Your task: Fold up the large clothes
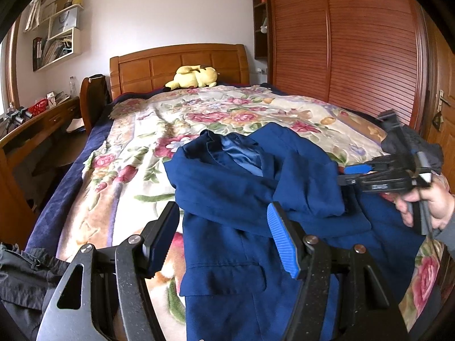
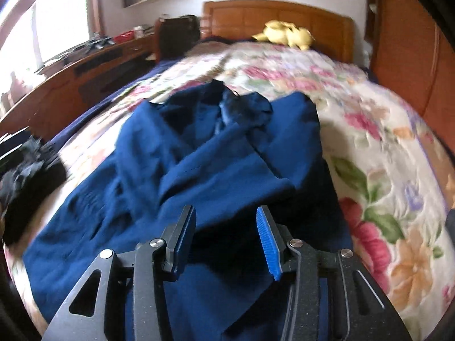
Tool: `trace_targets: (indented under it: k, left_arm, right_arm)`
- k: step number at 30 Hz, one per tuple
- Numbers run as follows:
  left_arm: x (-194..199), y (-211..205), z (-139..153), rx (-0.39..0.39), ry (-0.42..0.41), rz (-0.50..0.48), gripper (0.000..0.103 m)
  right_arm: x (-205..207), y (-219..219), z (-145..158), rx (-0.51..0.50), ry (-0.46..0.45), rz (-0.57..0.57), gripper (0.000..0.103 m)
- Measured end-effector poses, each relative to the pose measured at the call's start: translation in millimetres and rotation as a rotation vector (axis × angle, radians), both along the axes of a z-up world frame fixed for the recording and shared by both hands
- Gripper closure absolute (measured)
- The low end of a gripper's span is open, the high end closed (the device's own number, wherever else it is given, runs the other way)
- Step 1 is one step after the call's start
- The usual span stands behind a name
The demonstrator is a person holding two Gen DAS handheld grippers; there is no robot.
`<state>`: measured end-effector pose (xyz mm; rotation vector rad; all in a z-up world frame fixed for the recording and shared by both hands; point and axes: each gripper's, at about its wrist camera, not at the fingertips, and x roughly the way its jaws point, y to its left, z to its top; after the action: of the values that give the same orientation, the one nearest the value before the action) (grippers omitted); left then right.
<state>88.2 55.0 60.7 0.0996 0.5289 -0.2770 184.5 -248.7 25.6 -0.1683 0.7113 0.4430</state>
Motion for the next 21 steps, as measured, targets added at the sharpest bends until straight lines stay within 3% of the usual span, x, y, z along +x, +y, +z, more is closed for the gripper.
trace_targets:
  k: [4,8,9,10,11,12,16,21]
  left_arm:
    - [-0.7,0.7,-0.1,-0.006,0.004,-0.001,0.038]
    - [-0.5,0.9,0.2,-0.007,0.006,-0.002,0.038]
    - [-0.5,1.1,0.3,-0.007,0.005,-0.001,0.038]
    - [-0.5,1.1,0.4,-0.007,0.005,-0.001,0.038]
    - [-0.5,1.2,0.6,-0.006,0.004,-0.001,0.038]
    - [-0.8,1.8,1.3,-0.006,0.002,0.001,0.038]
    - [-2.8,9.5,5.0,-0.021,-0.011,0.011,0.038]
    - [-4.7,23.7,13.7,-0.041,-0.032,0.039,0.038]
  right_arm:
    - [32.7,0.2,-16.8,0.074,0.120,-0.032,0.057]
    - [52.3,3.3,-14.8,0.083,0.130,-0.044,0.057]
    - [56.8,8.2,-12.4,0.053,0.113,-0.045,0.057]
    - [60.3,8.9,-10.0,0.032,0.095,-0.044,0.068]
    - [63.3,12.5,-6.9,0.015,0.079,-0.037,0.086]
    - [65.9,18.0,-0.4,0.003,0.057,-0.025,0.091]
    - [52.5,34.3,32.8,0.024,-0.069,0.056,0.099]
    - [30.1,80.8,85.9,0.072,-0.199,0.202,0.099]
